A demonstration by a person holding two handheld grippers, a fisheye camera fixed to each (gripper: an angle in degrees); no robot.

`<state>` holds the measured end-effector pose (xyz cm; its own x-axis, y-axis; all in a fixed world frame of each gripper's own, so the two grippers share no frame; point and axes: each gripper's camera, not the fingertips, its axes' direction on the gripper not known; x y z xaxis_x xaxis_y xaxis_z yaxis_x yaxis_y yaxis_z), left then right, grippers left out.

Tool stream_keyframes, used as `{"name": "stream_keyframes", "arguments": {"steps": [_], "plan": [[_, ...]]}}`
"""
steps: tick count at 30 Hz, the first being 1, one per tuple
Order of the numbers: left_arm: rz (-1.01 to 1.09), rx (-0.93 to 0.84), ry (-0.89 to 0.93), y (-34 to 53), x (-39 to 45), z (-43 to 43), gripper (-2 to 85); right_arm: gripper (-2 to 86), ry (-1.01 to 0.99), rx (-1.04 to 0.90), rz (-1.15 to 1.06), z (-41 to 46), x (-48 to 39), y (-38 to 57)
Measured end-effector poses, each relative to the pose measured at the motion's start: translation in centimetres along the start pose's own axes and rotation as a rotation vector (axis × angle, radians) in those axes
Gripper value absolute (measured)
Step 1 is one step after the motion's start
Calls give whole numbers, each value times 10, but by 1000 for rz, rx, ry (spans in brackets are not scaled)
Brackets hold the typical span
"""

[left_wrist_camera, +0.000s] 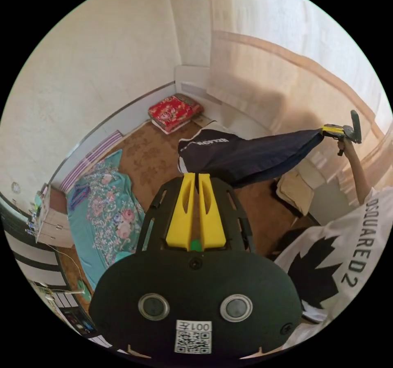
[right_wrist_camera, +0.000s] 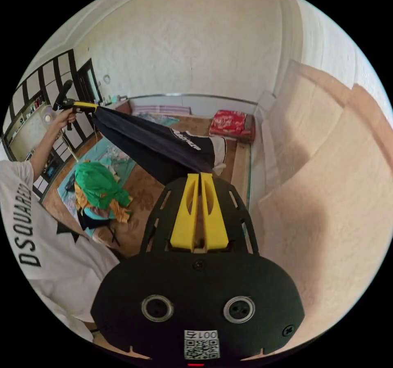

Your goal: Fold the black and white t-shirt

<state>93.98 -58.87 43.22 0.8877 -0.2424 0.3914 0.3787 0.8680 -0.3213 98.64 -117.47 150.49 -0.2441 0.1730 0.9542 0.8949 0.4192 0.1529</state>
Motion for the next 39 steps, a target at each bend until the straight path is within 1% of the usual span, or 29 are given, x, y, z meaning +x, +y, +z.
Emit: {"name": "stream_keyframes", "arguments": {"steps": [2,4,6,7,9,13,15,19,21,24,25,27,29,31,34,36,39], "plan": [[9,-54,9,31,18,35,-10,4,-2,-87,11,22,-19,37],[-28,-132,12,64,36,77,-10,4,-60,-203,111,65,-38,90],[-60,-263,18,113,61,141,-10,4,-60,-318,145,104,-58,133],[-76,-294,25,126,67,158,-10,4,-54,-397,172,131,-72,162],[-144,-430,75,178,88,223,-10,4,-57,-516,206,171,-93,201],[-131,-579,114,246,118,312,-10,4,-76,-739,196,254,-140,277],[-84,-662,125,284,133,366,-10,4,-67,-805,160,286,-159,303],[-63,-746,139,338,150,432,-9,6,-51,-904,165,351,-199,368],[-102,-760,148,373,154,463,-9,8,-18,-931,184,372,-216,396],[-181,-755,144,409,152,490,-9,14,6,-911,210,394,-241,426],[-208,-750,152,415,151,494,-9,16,10,-890,198,400,-253,430],[-354,-700,211,434,140,511,-9,22,30,-865,127,410,-274,434],[-388,-676,221,445,135,525,-10,30,64,-848,53,418,-298,440],[-366,-672,205,454,134,540,-12,47,76,-798,19,425,-327,449],[-257,-684,168,465,138,567,-16,68,118,-776,-29,432,-364,463],[-171,-687,132,475,144,587,-16,75,168,-765,-77,437,-384,471],[-137,-687,112,489,147,611,-15,85,169,-783,-173,456,-417,486]]}}
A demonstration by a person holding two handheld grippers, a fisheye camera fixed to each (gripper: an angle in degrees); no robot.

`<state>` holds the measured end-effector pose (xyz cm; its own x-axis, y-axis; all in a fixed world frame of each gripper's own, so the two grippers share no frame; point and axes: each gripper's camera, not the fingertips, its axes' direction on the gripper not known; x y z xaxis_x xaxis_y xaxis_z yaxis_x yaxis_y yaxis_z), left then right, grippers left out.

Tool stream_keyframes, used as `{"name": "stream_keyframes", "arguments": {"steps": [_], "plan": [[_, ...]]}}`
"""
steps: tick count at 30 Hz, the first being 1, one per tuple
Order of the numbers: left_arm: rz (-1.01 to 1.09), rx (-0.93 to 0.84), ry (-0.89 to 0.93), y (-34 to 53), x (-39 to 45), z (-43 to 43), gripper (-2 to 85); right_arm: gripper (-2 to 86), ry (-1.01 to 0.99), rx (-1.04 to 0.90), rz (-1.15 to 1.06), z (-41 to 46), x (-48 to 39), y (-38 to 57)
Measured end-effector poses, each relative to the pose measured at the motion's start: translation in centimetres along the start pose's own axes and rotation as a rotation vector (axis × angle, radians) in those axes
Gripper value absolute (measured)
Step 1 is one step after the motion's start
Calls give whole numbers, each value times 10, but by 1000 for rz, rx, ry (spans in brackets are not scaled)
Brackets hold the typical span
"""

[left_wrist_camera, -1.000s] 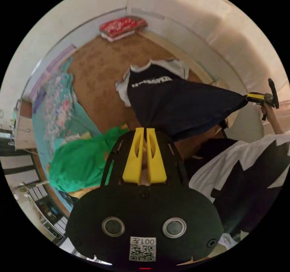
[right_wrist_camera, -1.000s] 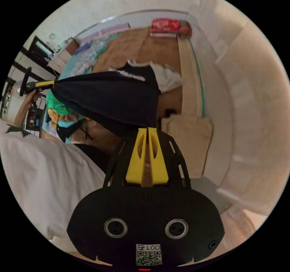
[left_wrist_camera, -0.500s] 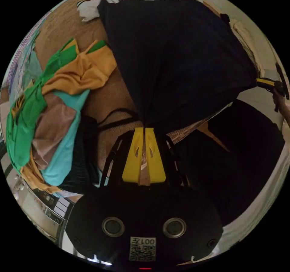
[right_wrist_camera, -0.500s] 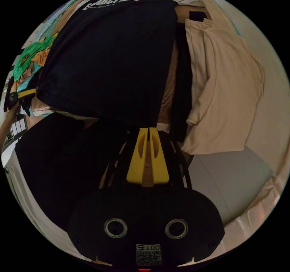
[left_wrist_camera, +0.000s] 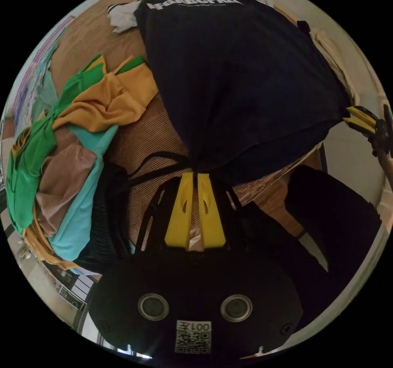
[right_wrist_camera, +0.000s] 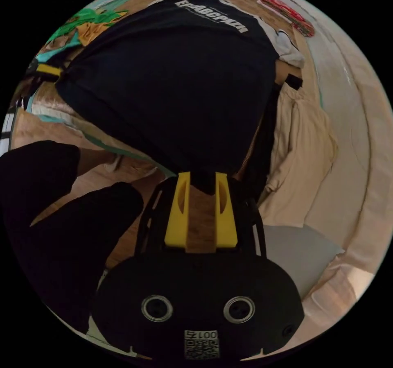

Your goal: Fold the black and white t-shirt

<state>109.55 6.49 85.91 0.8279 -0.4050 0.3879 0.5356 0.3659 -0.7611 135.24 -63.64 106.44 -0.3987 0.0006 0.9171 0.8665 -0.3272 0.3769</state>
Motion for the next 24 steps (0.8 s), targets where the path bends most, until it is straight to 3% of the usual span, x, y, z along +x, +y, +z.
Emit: {"name": "stream_keyframes", "arguments": {"steps": [8,13,17,24], "plan": [[-40,-10,1,0,-14,59,-16,26,121,15,-64,32,-53,-10],[-27,-31,-41,-4,-14,91,-15,10,169,-30,108,33,-49,6],[-32,-34,-68,-3,-17,117,-12,10,10,-47,212,46,-46,21],[-28,-55,-62,3,-28,154,-4,51,14,8,18,54,-94,19]]}}
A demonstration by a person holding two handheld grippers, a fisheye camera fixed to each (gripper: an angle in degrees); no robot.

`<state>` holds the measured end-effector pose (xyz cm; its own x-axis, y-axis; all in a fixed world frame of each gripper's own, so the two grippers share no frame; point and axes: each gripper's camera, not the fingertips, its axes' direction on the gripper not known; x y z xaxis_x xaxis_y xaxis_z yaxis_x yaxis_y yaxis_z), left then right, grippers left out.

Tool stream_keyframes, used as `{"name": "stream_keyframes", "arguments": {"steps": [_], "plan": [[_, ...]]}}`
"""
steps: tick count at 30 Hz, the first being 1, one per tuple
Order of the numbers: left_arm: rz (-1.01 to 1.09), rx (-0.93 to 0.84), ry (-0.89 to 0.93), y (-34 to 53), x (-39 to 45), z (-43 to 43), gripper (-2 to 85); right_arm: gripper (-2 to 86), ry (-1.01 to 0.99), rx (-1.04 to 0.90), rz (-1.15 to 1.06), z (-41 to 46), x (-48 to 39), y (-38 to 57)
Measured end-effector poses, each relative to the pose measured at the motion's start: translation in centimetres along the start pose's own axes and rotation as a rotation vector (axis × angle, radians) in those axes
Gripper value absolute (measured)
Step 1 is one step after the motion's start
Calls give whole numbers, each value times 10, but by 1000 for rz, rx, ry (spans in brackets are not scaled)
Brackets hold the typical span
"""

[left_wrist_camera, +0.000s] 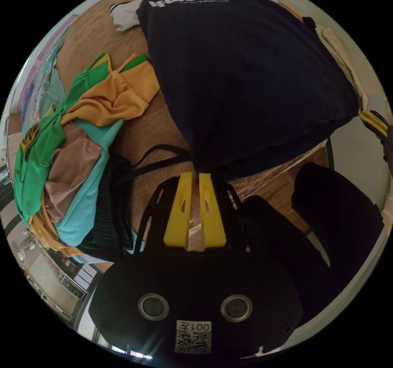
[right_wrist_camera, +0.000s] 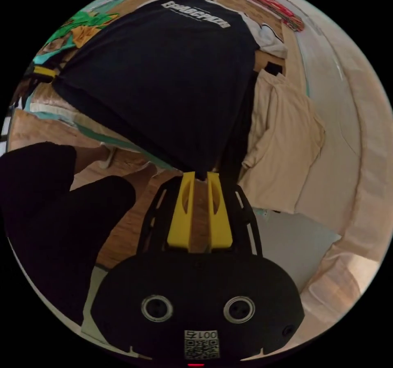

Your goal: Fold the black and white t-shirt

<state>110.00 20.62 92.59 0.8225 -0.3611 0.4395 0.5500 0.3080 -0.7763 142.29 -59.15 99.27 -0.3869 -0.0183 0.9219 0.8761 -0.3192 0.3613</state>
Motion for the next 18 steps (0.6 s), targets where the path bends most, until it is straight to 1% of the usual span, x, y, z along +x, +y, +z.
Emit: {"name": "stream_keyframes", "arguments": {"steps": [3,5,9,11,14,18], "plan": [[12,-6,0,1,-5,14,6,63,81,39,-131,3,-23,-10],[14,-10,4,2,-8,21,10,64,101,64,-165,5,-29,-14],[-2,-13,19,6,-14,38,15,70,33,43,-149,15,-28,-13],[-5,-11,20,7,-15,45,15,73,6,48,-173,19,-32,-12],[-18,-12,20,8,-18,57,15,78,15,58,-237,25,-42,-17],[-26,-16,17,8,-21,70,14,79,-54,68,-290,34,-50,-27]]}}
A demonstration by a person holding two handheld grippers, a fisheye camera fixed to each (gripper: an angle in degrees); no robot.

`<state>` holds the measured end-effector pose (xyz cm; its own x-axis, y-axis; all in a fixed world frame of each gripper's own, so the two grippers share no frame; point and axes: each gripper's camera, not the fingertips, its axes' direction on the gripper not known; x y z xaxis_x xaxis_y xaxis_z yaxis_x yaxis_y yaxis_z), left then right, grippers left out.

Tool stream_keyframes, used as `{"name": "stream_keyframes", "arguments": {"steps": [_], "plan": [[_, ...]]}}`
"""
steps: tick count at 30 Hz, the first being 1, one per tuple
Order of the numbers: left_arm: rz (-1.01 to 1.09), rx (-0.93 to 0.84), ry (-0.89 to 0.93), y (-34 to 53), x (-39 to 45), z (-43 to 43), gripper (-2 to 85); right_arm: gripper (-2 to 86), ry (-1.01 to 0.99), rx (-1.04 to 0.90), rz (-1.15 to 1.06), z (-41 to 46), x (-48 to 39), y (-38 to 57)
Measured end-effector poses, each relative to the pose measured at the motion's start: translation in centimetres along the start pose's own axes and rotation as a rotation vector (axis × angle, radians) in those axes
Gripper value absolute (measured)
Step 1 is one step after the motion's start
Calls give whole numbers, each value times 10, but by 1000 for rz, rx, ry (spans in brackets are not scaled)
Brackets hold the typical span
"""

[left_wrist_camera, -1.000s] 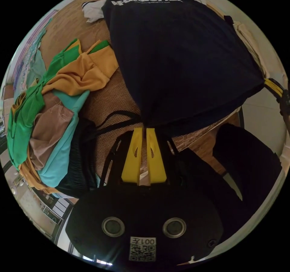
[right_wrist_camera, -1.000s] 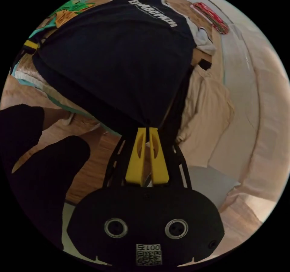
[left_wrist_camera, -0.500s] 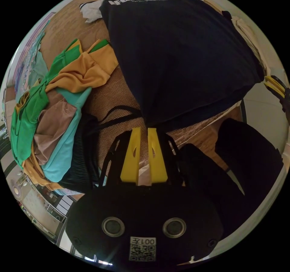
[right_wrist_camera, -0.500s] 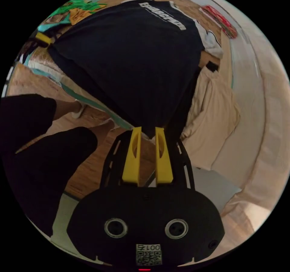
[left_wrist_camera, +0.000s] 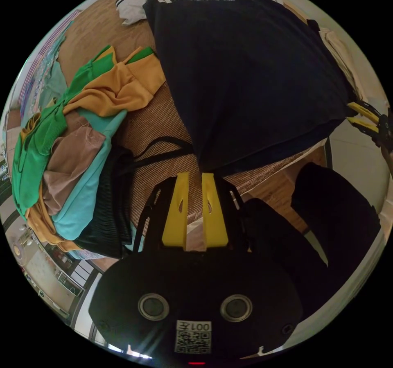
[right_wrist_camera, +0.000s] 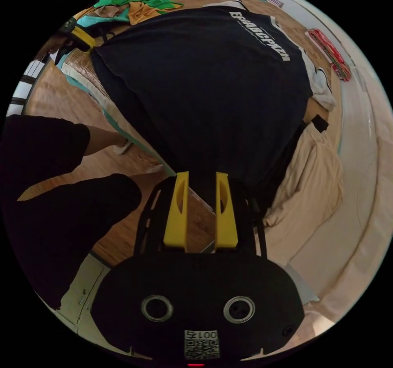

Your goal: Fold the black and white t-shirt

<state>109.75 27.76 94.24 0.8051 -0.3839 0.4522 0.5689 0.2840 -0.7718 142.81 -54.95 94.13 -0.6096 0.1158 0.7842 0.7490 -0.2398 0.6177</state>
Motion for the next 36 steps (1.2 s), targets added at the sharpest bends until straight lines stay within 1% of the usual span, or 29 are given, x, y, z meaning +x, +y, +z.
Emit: {"name": "stream_keyframes", "arguments": {"steps": [3,6,9,13,16,20,23,26,29,32,36], "plan": [[7,-1,1,1,-2,7,14,45,30,-10,-8,5,0,-1],[6,0,6,2,-5,13,14,25,12,-38,40,5,9,5],[-3,1,10,3,-7,20,12,25,0,-36,52,-1,15,17],[-3,2,6,4,-7,27,7,57,-122,24,-28,-16,13,19],[-4,1,6,5,-8,31,6,61,-94,45,-75,-16,7,15],[8,-1,8,7,-9,34,7,65,-102,32,-82,-12,10,15],[12,1,11,8,-9,36,6,51,-105,42,-84,-19,17,25],[3,6,14,10,-9,37,7,23,-50,43,-86,-29,25,36],[-5,8,18,12,-8,37,10,12,-53,50,-52,-42,38,47],[10,7,33,14,-5,35,29,6,14,68,4,-59,50,60],[58,46,127,20,8,24,73,3,39,97,132,-92,73,80]]}}
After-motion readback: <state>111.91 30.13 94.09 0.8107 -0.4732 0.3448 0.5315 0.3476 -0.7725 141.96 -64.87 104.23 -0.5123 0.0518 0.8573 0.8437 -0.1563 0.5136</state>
